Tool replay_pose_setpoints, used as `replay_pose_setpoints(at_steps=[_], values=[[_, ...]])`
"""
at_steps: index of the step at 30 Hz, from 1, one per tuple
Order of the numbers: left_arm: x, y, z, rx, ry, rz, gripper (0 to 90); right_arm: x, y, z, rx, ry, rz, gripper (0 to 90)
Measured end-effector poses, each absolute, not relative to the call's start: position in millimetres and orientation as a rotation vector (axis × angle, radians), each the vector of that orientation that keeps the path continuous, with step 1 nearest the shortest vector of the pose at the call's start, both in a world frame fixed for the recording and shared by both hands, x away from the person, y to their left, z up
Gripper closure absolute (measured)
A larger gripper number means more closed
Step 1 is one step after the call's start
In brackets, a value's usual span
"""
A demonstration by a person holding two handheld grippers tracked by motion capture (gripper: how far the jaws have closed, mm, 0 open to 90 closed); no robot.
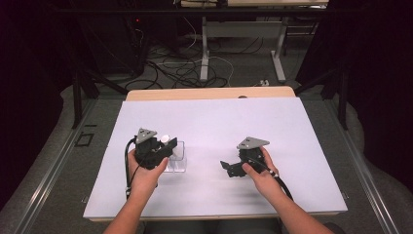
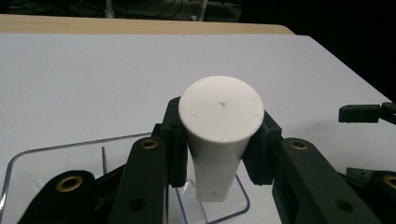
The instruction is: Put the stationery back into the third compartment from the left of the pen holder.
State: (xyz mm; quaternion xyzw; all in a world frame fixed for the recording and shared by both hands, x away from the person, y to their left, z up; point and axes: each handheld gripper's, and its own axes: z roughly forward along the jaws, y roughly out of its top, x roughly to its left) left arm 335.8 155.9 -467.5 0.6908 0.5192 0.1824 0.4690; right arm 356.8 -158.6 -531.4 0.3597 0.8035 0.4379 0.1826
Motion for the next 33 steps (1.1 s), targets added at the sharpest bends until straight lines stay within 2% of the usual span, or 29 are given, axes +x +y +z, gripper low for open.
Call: replay_pose_setpoints(at_steps=[29,33], values=[[335,149,-482,1.738,1.271,0.478,65.6,357,-159,-534,1.019,2.285,1.220,0.9],[334,149,-481,1.735,1.250,0.488,61.4,358,-159,-534,1.021,2.286,1.225,0.9]])
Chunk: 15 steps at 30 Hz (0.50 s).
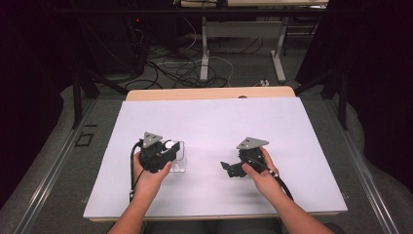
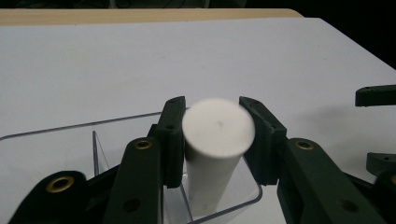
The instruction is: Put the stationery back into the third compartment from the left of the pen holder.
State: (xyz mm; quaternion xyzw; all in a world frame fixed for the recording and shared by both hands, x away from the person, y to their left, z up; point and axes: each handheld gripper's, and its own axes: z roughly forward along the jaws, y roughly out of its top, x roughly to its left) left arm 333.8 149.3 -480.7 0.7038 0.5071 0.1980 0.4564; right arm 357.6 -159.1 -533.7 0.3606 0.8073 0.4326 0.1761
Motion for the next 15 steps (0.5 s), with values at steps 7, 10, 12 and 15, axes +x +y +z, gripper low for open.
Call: replay_pose_setpoints(at_steps=[7,10,12,15], values=[[332,153,-470,1.682,1.206,0.533,47.5,358,-160,-533,1.027,2.284,1.219,0.9],[332,156,-466,1.661,1.197,0.560,42.8,358,-161,-533,1.025,2.284,1.219,0.9],[332,159,-463,1.651,1.188,0.571,39.1,358,-161,-532,1.036,2.283,1.219,0.9],[334,165,-459,1.642,1.171,0.570,34.9,358,-161,-532,1.036,2.277,1.221,0.9]])
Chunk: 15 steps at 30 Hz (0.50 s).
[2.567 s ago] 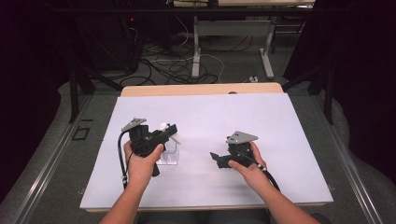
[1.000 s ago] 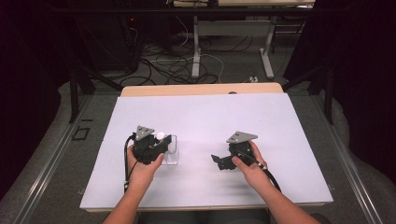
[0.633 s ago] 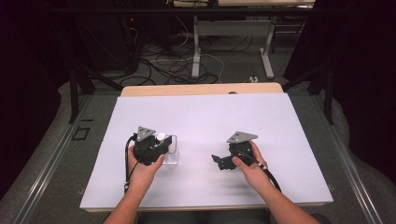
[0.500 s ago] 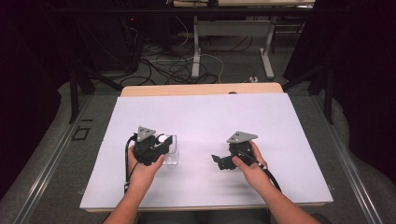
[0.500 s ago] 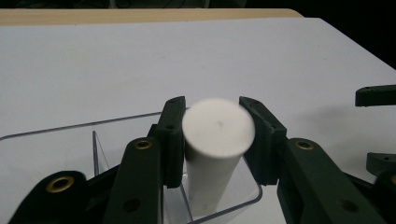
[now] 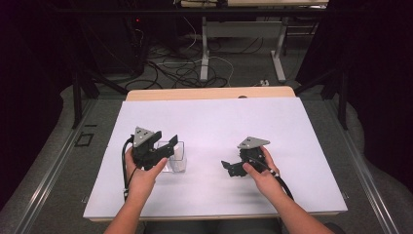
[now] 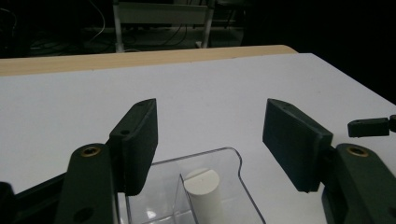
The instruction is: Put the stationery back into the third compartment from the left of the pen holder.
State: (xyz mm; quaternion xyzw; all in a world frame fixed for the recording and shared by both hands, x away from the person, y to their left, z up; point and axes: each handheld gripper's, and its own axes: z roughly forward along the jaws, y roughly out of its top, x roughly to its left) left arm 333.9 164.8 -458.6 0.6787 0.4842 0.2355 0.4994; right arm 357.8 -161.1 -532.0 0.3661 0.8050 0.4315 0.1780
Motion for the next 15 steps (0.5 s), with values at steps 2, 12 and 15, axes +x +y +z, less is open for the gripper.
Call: replay_pose_setpoints(at_steps=[2,12,15], values=[[335,170,-456,1.633,1.147,0.577,33.1,358,-161,-532,1.040,2.278,1.222,0.9],[337,200,-445,1.604,1.159,0.582,23.7,360,-165,-530,1.053,2.260,1.228,1.0],[337,211,-444,1.581,1.177,0.582,18.2,360,-167,-529,1.060,2.246,1.236,0.9]])
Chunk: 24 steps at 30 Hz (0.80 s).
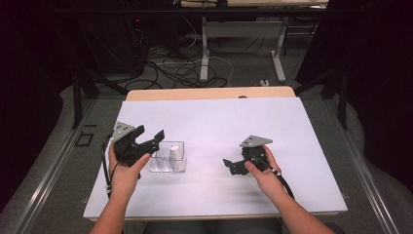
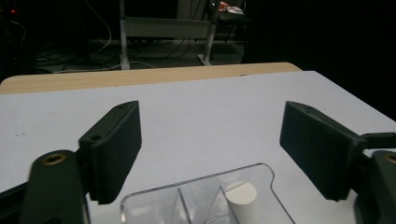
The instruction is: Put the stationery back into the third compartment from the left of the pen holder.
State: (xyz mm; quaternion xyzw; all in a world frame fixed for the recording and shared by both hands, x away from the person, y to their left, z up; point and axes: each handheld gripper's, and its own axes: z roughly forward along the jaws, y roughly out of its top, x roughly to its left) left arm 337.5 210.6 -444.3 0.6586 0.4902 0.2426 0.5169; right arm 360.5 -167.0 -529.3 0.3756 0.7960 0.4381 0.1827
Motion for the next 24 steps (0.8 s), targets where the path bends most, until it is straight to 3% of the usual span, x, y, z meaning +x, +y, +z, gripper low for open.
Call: replay_pose_setpoints(at_steps=[8,12,24], values=[[340,246,-454,1.550,1.270,0.586,9.5,362,-172,-528,1.093,2.230,1.243,0.9],[342,260,-463,1.535,1.316,0.584,0.4,363,-173,-528,1.099,2.227,1.242,0.9],[337,286,-480,1.504,1.367,0.674,0.3,364,-177,-528,1.125,2.222,1.240,1.1]])
